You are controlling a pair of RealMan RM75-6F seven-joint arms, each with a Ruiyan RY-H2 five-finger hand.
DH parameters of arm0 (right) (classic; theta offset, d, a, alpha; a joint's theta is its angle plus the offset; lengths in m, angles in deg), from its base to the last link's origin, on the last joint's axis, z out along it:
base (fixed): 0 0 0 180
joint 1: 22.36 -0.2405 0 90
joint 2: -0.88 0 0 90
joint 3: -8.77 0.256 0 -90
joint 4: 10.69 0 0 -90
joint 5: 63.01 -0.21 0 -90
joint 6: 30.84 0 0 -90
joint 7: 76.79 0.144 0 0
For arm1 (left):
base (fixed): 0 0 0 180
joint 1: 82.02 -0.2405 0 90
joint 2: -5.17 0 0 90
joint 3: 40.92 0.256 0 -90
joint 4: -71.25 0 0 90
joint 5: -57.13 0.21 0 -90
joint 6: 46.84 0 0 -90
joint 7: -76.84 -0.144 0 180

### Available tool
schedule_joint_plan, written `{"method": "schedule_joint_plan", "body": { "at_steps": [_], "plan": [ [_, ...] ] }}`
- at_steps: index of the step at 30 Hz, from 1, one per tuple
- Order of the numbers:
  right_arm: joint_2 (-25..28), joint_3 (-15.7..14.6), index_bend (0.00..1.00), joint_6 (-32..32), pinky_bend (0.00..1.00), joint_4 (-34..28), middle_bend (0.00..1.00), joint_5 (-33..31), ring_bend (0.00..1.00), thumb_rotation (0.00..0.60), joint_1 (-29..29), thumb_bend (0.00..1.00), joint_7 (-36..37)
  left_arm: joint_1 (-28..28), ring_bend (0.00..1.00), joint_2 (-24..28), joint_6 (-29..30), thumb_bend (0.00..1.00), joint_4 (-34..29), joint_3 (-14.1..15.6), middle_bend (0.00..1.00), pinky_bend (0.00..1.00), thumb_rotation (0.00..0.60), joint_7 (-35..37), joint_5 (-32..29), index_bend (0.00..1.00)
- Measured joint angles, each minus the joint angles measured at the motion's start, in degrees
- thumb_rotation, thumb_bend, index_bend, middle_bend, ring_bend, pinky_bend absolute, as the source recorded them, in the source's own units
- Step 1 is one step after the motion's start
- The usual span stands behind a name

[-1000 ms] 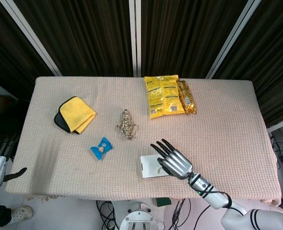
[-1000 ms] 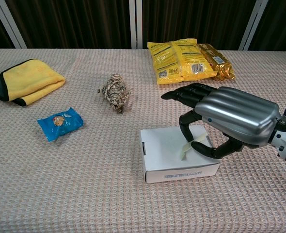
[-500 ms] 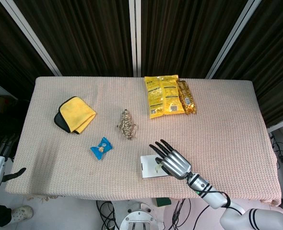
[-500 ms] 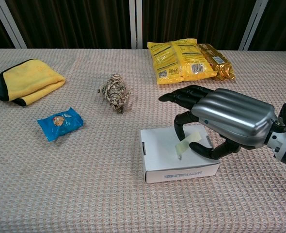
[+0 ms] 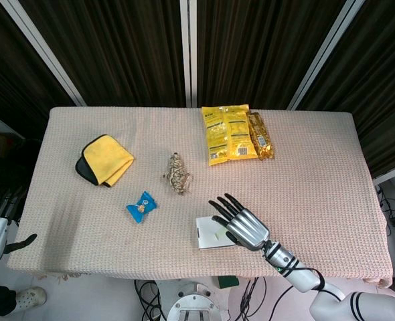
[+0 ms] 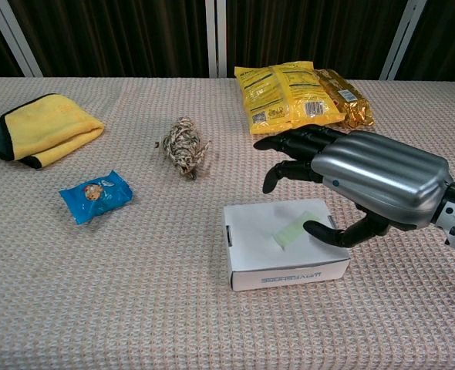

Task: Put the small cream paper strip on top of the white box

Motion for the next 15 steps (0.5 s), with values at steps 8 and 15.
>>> {"method": "schedule_joint_plan", "body": {
  "at_steps": [8,15],
  "plan": [
    [3.1,-1.4,0.45,-2.5,0.00,-1.5,0.01,2.2,0.00,0.600,1.0,0.99,1.1,0.3,0.03,-0.2,-0.4,0.04,0.0,0.0,0.07,0.09,0.600,0.0,0.1,0.08],
    [2.9,-2.0,0.46,0.2,0.00,-1.6,0.00,1.5,0.00,0.600,0.7,1.00,0.7,0.2,0.03,-0.3,-0.3,0.04,0.1,0.0,0.07,0.09,0.600,-0.1,0.1,0.08]
  ]
}}
